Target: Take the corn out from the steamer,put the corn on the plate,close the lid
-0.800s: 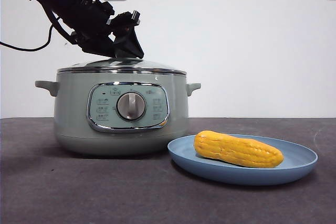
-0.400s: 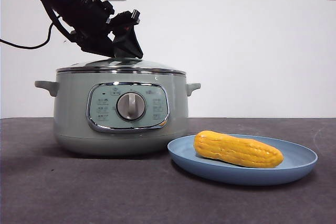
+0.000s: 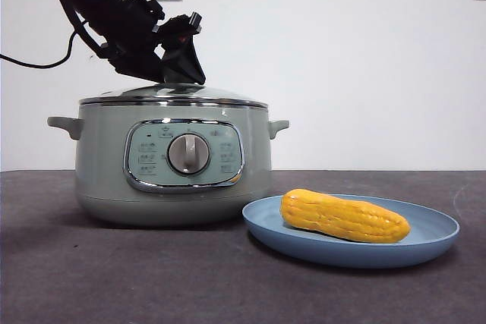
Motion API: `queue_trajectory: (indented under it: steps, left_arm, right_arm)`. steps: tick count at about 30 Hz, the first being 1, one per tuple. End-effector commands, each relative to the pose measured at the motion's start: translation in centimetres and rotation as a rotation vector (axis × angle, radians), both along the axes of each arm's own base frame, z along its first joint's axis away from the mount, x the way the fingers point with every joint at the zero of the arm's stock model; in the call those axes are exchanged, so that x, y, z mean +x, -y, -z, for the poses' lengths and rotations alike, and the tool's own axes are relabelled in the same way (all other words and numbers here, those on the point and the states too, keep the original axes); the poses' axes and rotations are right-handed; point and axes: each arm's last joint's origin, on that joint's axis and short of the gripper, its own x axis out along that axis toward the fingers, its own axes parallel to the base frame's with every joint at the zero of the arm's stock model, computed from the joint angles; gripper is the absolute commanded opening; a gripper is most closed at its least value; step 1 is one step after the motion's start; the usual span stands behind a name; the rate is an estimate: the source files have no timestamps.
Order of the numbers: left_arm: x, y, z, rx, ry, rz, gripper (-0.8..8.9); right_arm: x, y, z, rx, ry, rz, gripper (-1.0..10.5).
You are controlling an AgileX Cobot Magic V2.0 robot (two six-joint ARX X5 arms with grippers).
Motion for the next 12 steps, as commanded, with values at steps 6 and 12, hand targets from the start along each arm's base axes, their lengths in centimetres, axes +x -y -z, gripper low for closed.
queue_trajectory:
  steps: [6,12]
  left_arm:
    - [-0.2,-0.1,1.0,0.034,-0.058,0.003,4.50]
    - [0.0,0.0,-0.6,0.021,-0.031,0.003,4.50]
  right_arm:
    - [0.0,0.0,0.2,0.001,-0.008,0.001,6.6]
    - [-0.1,0.1,0.4,-0.019,-0.028,-0.002,6.6]
